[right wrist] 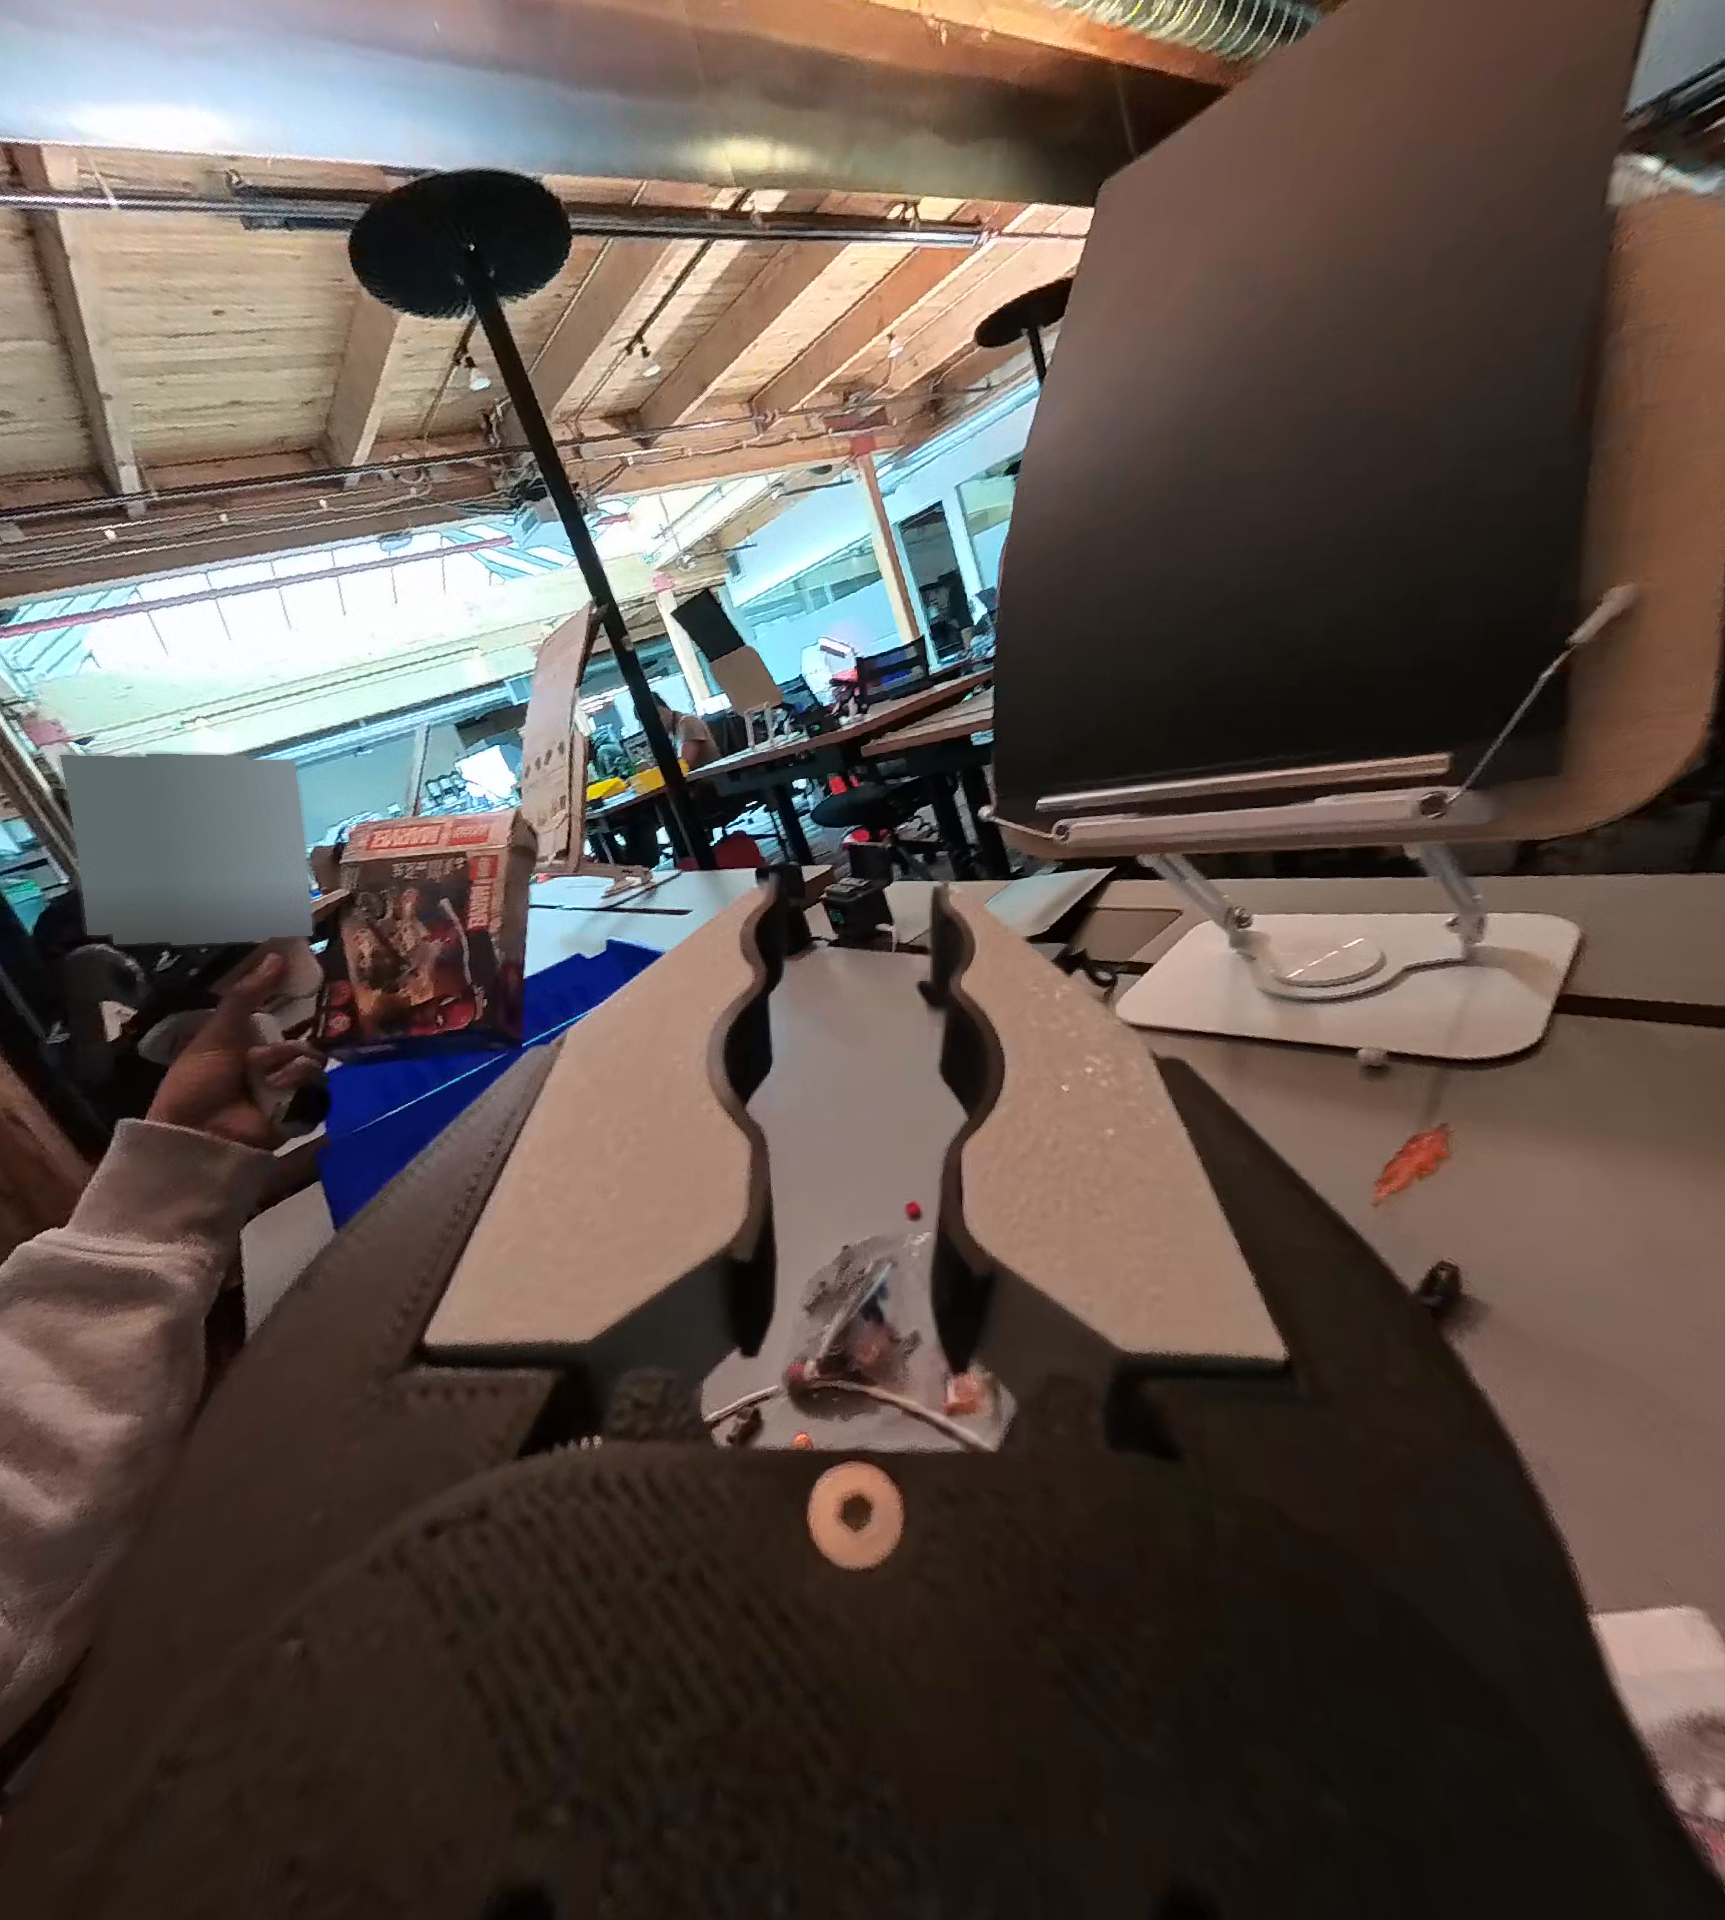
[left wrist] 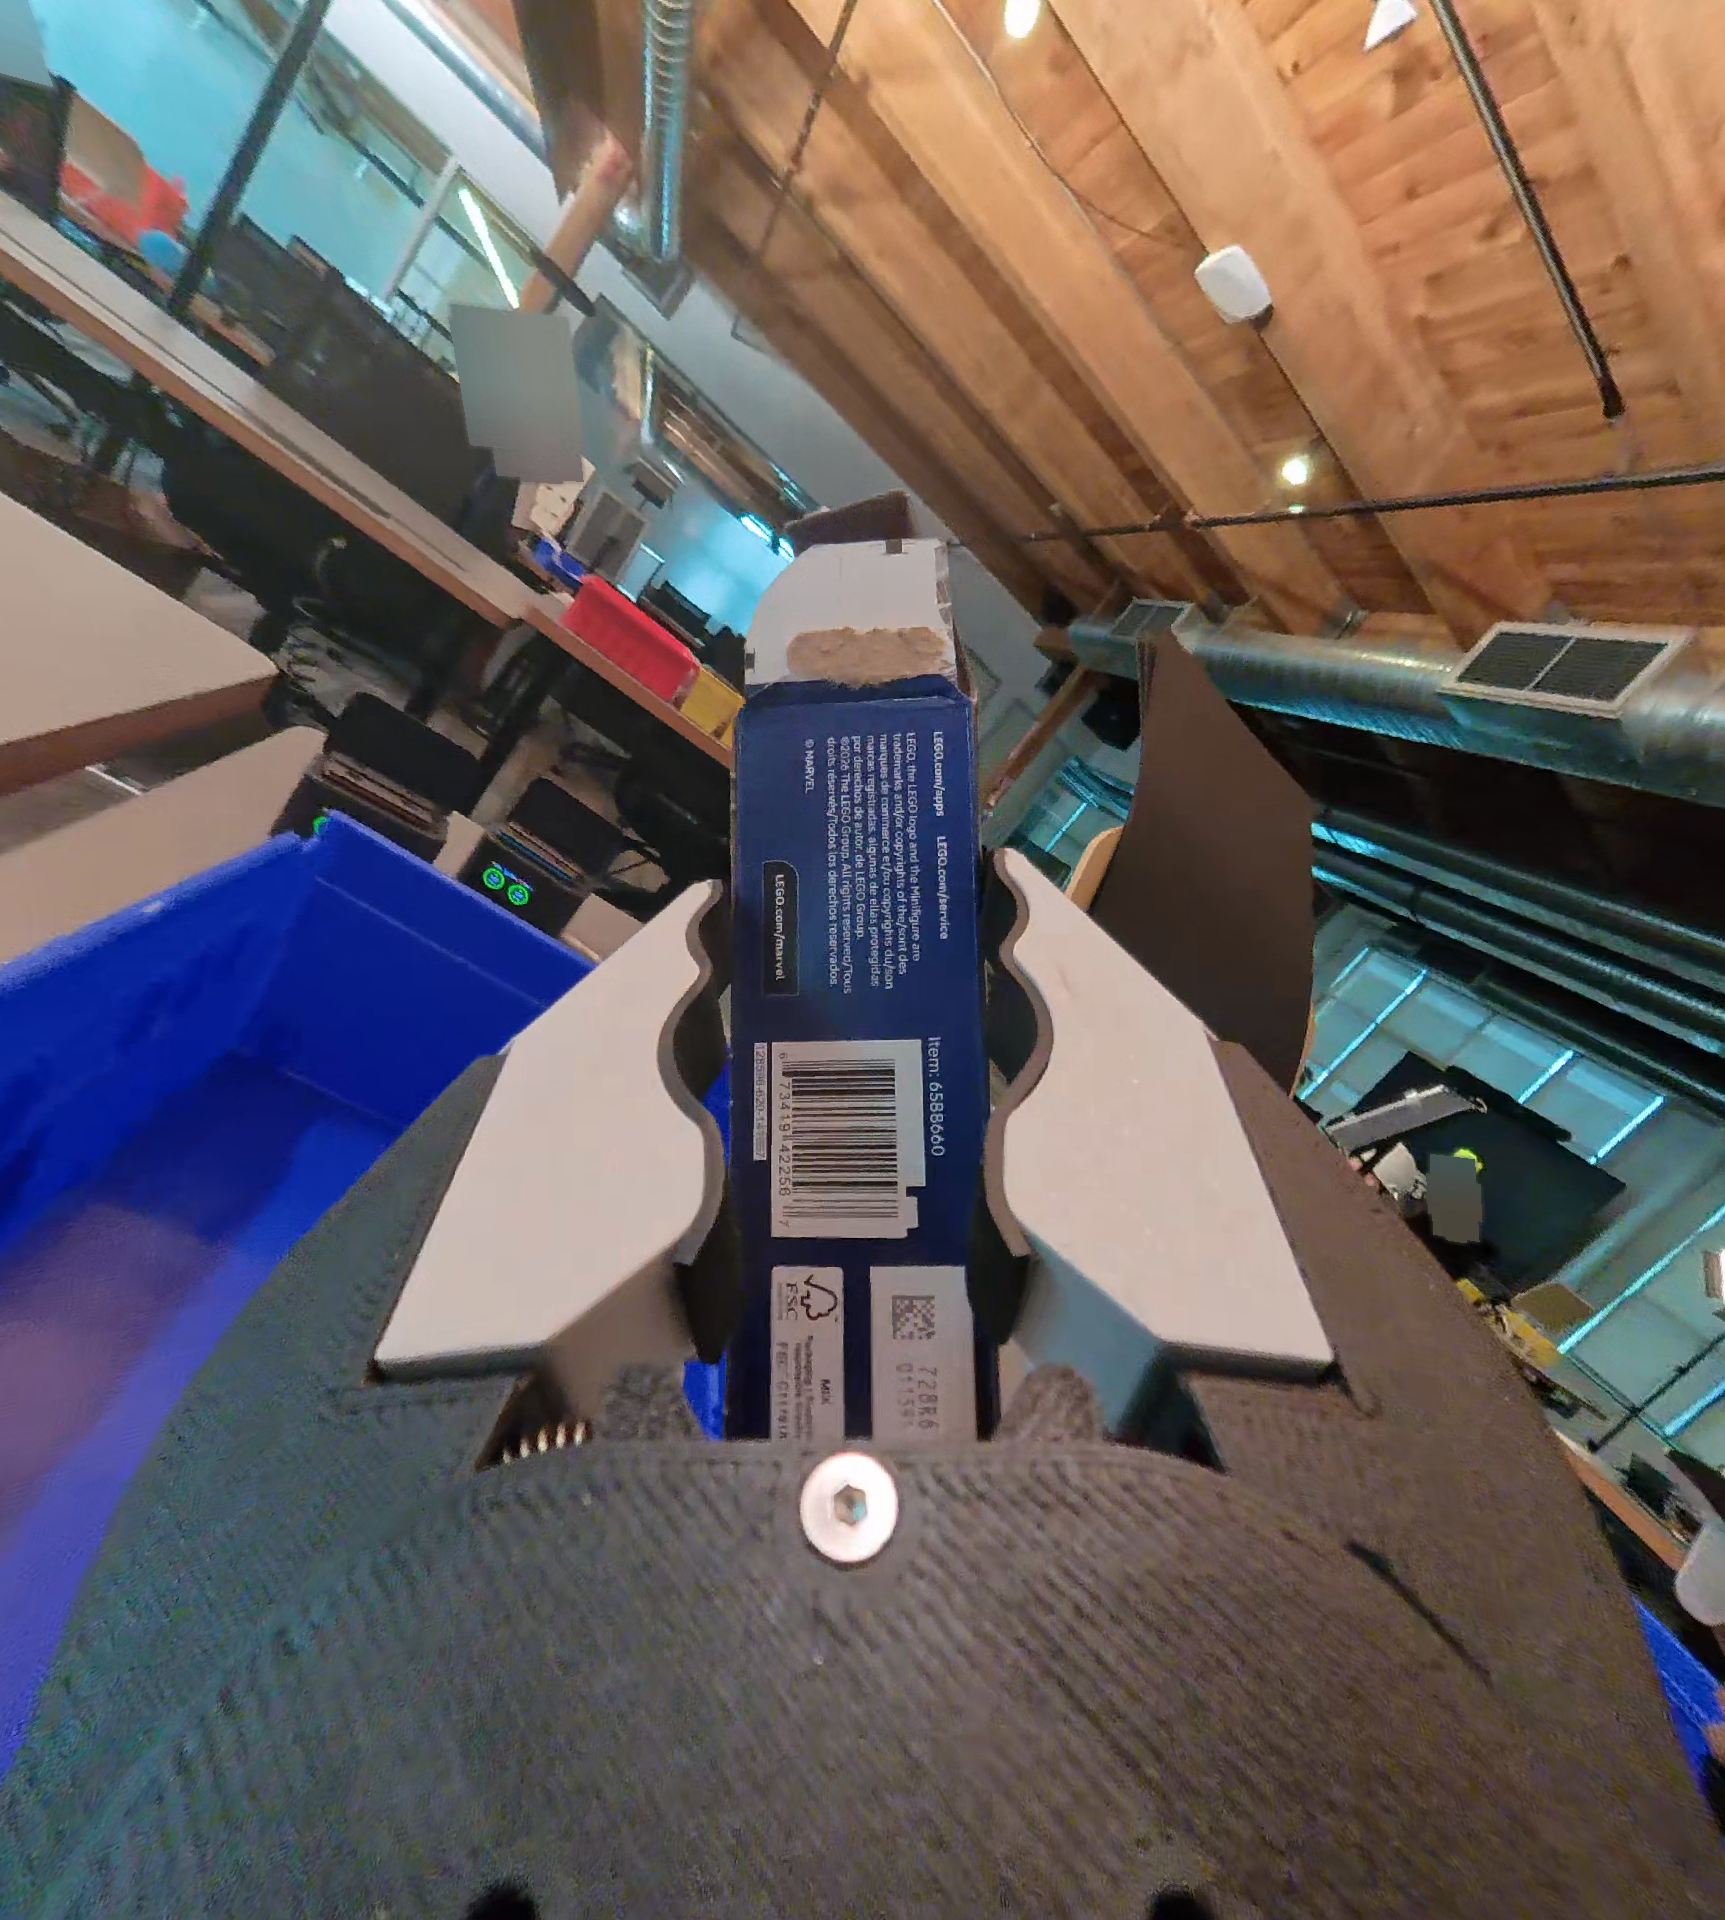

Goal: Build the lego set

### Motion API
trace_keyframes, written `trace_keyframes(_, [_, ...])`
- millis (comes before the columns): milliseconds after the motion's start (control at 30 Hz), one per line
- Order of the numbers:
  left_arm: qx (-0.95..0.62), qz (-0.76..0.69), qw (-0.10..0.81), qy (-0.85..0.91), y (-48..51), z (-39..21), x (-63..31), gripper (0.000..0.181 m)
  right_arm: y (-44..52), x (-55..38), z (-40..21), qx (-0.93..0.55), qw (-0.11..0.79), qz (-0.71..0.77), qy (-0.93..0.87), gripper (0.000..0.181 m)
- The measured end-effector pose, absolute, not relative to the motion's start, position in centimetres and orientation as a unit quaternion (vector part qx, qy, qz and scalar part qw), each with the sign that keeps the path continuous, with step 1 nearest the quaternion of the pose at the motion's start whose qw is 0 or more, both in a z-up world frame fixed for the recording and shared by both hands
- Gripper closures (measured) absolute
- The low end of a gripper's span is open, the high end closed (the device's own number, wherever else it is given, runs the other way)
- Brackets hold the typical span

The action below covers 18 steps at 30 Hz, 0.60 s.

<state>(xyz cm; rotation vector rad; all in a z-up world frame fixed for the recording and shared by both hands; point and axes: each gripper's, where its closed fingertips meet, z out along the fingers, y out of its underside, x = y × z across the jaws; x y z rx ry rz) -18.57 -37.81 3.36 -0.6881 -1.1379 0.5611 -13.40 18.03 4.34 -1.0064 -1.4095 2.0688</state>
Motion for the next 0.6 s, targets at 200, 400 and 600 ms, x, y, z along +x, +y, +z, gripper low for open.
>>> trace_keyframes(200, [-0.344, 0.311, 0.692, -0.554, -39.6, 2.0, -18.5, 0.133, 19.4, -12.7, 5.2, -0.362, 0.229, 0.756, -0.494, 0.155])
trace_keyframes(400, [-0.386, 0.245, 0.653, -0.604, -38.6, -1.6, -20.2, 0.137, 19.8, -12.5, 5.4, -0.363, 0.238, 0.751, -0.497, 0.154])
trace_keyframes(600, [-0.338, 0.411, 0.603, -0.595, -41.8, 2.4, -17.7, 0.123, 20.3, -12.6, 5.1, -0.37, 0.27, 0.729, -0.509, 0.153])
